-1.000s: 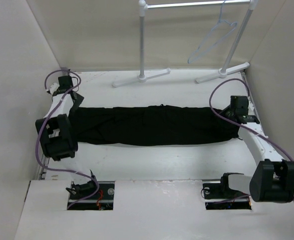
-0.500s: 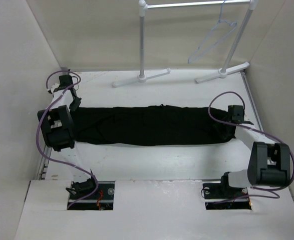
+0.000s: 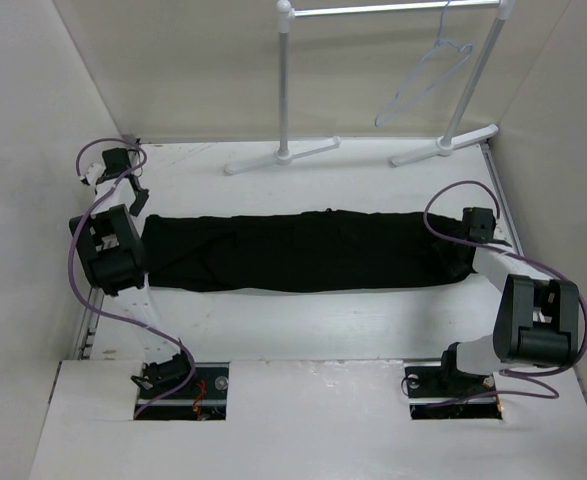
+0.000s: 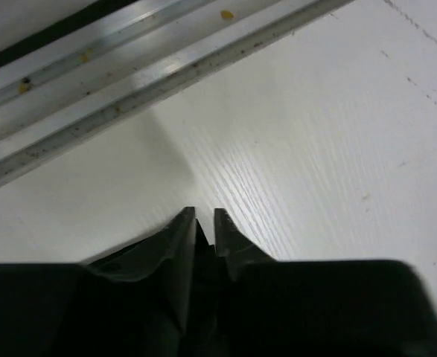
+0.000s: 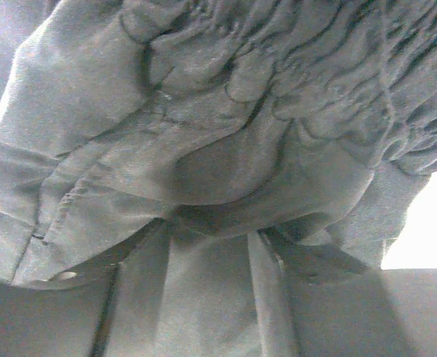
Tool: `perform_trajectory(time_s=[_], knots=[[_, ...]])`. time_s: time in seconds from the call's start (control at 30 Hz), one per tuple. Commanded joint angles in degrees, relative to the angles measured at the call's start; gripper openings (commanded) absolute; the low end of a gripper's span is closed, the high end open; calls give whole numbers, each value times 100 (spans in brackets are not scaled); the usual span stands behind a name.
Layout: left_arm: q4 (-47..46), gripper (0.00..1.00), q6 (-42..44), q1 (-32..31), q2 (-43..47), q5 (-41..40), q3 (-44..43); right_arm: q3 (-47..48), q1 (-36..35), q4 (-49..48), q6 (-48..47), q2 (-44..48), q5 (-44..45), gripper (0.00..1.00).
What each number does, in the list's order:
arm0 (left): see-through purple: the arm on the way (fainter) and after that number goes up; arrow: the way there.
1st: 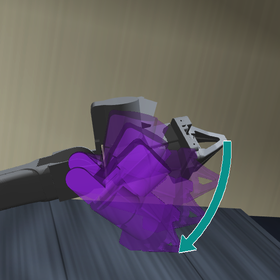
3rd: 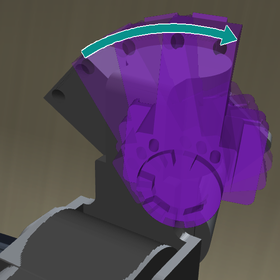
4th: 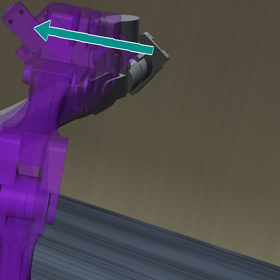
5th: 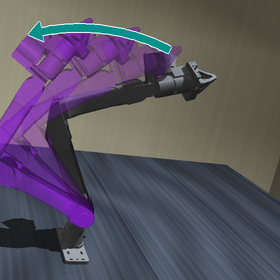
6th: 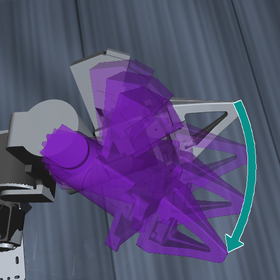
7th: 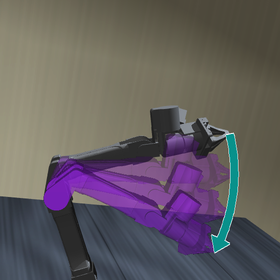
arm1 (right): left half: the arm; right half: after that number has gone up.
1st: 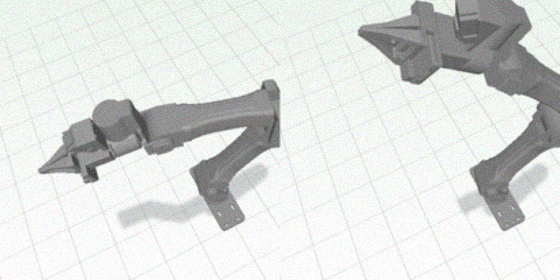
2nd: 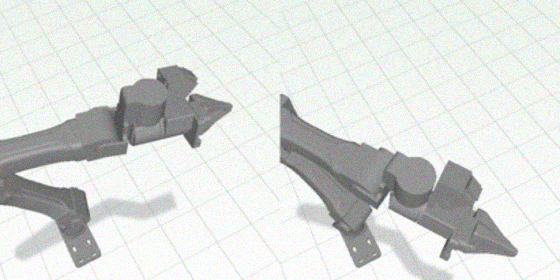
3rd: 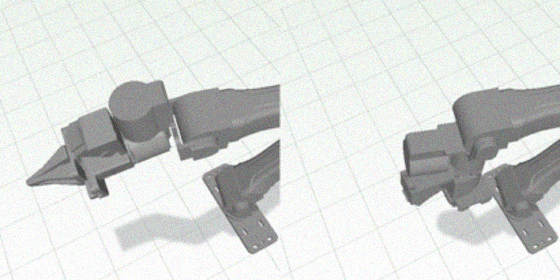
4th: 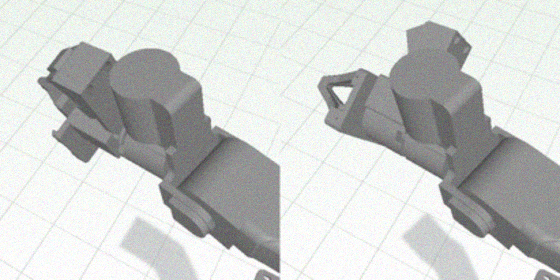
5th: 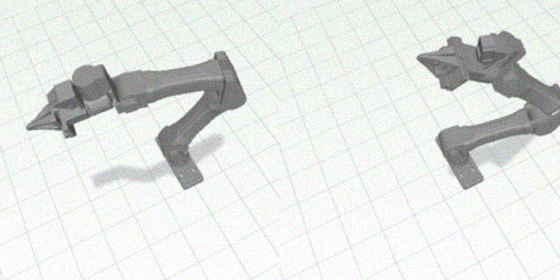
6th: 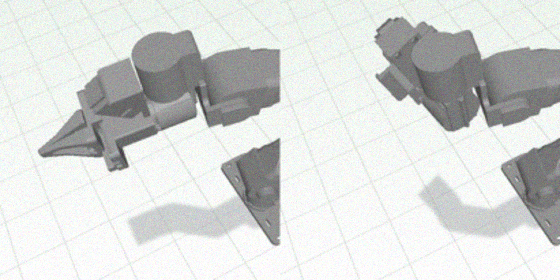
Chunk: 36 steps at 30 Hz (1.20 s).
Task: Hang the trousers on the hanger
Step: Fold the trousers at the center of the board.
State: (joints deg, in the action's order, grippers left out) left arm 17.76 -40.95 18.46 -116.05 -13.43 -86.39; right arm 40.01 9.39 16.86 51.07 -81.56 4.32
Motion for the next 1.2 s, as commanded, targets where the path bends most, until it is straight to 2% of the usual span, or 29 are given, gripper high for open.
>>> perform_trajectory(time_s=[0.0,0.13,0.23,0.4,0.67,0.7,0.8,0.83,0.93,1.17], knots=[[8,17,-159,-22,537,235,-46,226,7,36,-44,26,315,55],[113,47,-150,-57,1732,192,920,227,-55,2,-132,123,351,57],[360,52,-133,-162,2086,384,1474,174,-73,-113,-141,132,272,57],[132,48,-168,-320,1920,807,2012,183,-82,-175,-150,184,228,57],[-369,45,-185,-365,1111,1035,1643,69,-134,-218,-150,228,175,56],[-413,40,-185,-365,1059,1035,1582,51,-134,-227,-150,228,183,56],[-396,13,-203,-339,848,957,1389,7,-117,-236,-132,219,192,56],[-361,8,-203,-295,778,913,1318,7,-117,-236,-124,219,201,56],[-343,4,-247,-180,733,676,1248,59,-108,-201,-132,167,254,55],[-255,5,-256,83,522,218,773,95,-20,-139,-159,-44,333,55]])
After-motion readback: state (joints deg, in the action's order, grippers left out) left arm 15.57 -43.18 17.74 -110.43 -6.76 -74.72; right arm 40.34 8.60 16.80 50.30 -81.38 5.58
